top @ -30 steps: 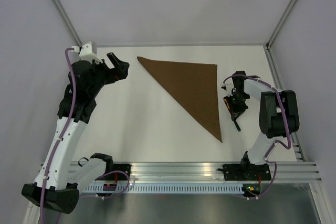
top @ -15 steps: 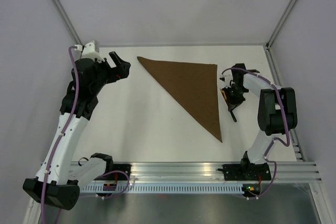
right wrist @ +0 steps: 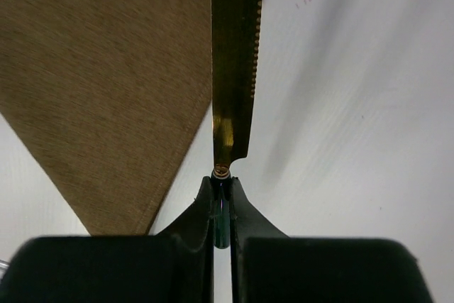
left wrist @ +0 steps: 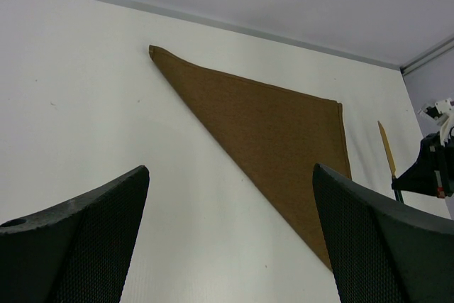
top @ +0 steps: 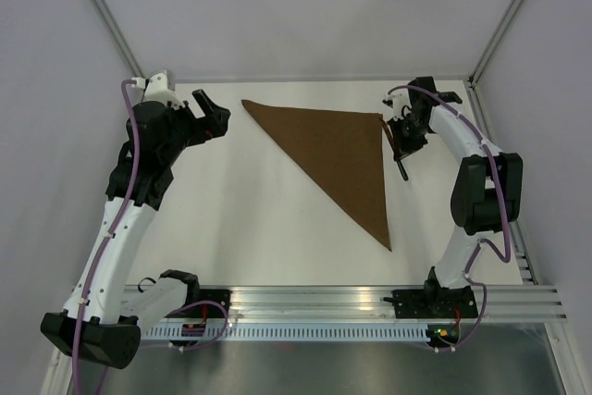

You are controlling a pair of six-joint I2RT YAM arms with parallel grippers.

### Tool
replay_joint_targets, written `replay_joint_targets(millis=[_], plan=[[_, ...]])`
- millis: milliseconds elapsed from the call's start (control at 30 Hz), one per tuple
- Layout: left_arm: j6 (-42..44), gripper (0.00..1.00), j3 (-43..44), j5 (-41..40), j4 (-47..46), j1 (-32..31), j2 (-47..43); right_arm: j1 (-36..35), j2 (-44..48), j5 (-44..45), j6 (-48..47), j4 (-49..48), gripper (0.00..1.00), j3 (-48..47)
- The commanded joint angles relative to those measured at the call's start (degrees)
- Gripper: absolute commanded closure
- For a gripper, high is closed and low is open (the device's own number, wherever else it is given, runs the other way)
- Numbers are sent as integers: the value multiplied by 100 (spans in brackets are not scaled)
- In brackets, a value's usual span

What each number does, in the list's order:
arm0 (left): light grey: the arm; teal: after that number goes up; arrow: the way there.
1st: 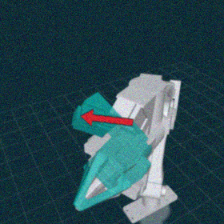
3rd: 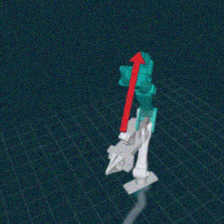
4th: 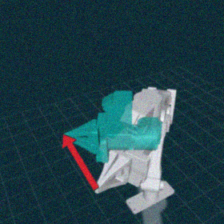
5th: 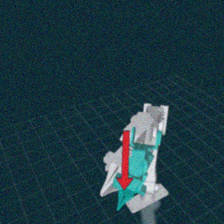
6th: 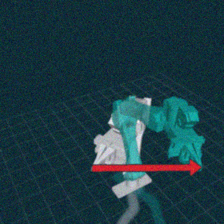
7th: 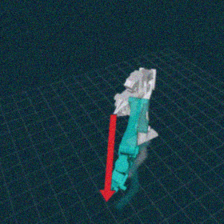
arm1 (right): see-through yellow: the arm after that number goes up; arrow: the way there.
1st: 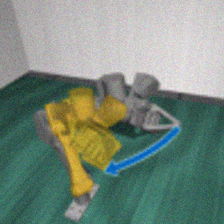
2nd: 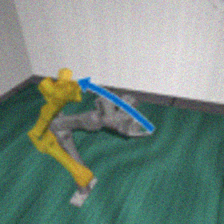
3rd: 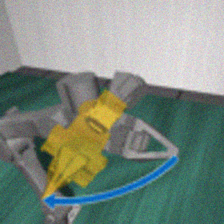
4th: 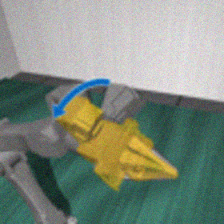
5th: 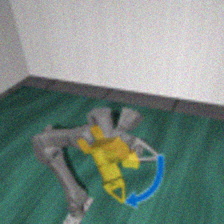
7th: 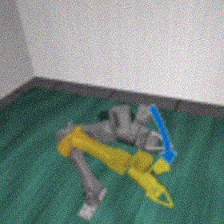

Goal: Fold the napkin, place the utensils inside, and roll it up
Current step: Place the utensil onto the napkin

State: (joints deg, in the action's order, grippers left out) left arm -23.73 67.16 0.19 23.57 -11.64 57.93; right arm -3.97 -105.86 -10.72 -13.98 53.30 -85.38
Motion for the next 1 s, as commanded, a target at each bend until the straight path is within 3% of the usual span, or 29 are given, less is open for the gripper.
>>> replay_joint_targets(millis=[0, 367, 533, 967], plan=[[-71, 0, 280, 95, -178, 13, 16, -411, -180, -184, 123, 584, 100, -733], [-88, 0, 368, 8, 68, 13, -27, -2036, -1638, -616, 765, 770, 99, -2456], [-71, 0, 395, 8, 165, 13, -63, -2310, -2341, -747, 879, 831, 99, -3053], [-62, 0, 404, -151, 227, 13, 16, -2583, -2869, -721, 1028, 708, 100, -3230]])
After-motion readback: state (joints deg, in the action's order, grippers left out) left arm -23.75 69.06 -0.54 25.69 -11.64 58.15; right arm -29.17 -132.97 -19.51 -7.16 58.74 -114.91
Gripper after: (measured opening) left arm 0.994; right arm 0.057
